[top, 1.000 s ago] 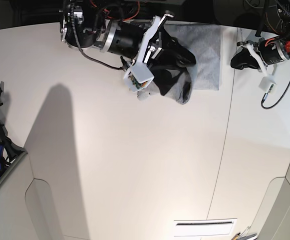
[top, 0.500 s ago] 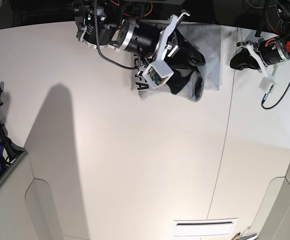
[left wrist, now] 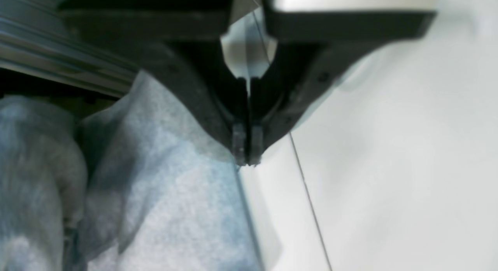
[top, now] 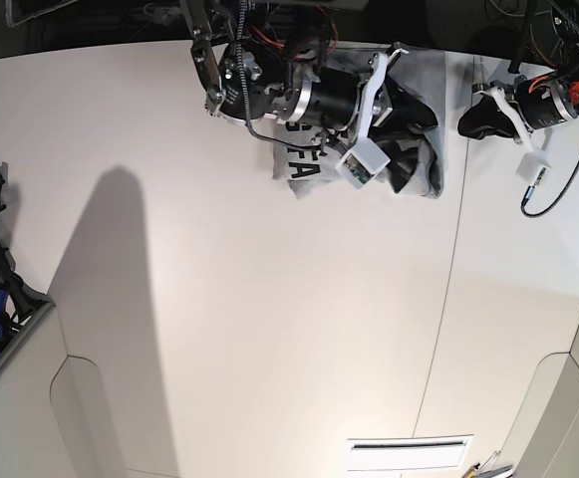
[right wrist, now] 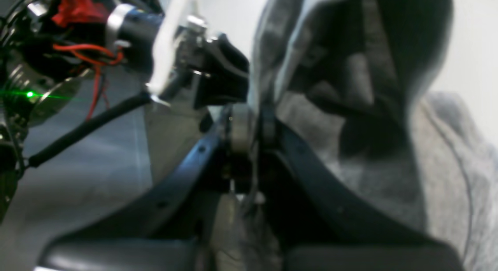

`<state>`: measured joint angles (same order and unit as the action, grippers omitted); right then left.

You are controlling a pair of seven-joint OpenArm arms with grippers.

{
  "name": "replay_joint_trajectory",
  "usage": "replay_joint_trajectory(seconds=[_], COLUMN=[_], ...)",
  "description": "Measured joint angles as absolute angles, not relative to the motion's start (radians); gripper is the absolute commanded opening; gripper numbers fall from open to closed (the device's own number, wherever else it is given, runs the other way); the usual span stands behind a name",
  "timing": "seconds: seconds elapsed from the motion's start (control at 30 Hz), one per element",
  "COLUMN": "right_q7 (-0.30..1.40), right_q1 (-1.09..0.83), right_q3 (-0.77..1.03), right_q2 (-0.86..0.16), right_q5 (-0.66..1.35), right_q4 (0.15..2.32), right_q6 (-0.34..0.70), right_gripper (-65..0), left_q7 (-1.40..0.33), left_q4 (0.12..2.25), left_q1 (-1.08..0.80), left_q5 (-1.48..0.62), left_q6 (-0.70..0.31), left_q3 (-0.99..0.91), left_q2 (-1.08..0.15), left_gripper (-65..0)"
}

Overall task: Fold the T-shirt properly
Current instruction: 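Lift the stack with the right gripper and fold it over onto itself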

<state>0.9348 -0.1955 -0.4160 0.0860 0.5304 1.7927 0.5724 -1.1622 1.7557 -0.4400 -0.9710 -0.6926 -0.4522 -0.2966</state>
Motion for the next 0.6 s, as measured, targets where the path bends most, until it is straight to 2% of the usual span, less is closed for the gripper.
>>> replay_joint_trajectory(seconds=[0.2, 0.23, 0.3, 0.37, 0.6], right_q7=[0.936, 0.936, 0.935, 0.935, 0.944], right_q1=[-0.182, -0.182, -0.182, -0.182, -0.154], right_q3=[-0.458, -0.458, -0.458, -0.458, -0.458], right_q2=[0.086, 0.086, 0.086, 0.086, 0.086], right_q5=[0.53, 0.53, 0.533, 0.563, 0.68], right_q4=[1.793, 1.793, 1.793, 1.793, 1.796], right_q6=[0.572, 0.572, 0.573, 0.573, 0.574], right_gripper=[-65.0, -61.9, -46.5, -36.8, -35.9], left_q7=[-1.162, -1.162, -1.162, -1.162, -1.158], left_q4=[1.756, 1.756, 1.756, 1.756, 1.756], left_q1=[-0.44, -0.44, -0.44, -0.44, -0.44], left_q5=[-0.971, -0.971, -0.971, -0.971, -0.971], left_q6=[-0.693, -0.693, -0.693, -0.693, -0.693], left_q3=[-0.452, -0.452, -0.452, -0.452, -0.452], left_q2=[-0.297, -0.297, -0.297, -0.297, -0.297], left_gripper=[-65.0, -65.0, -65.0, -65.0, -65.0])
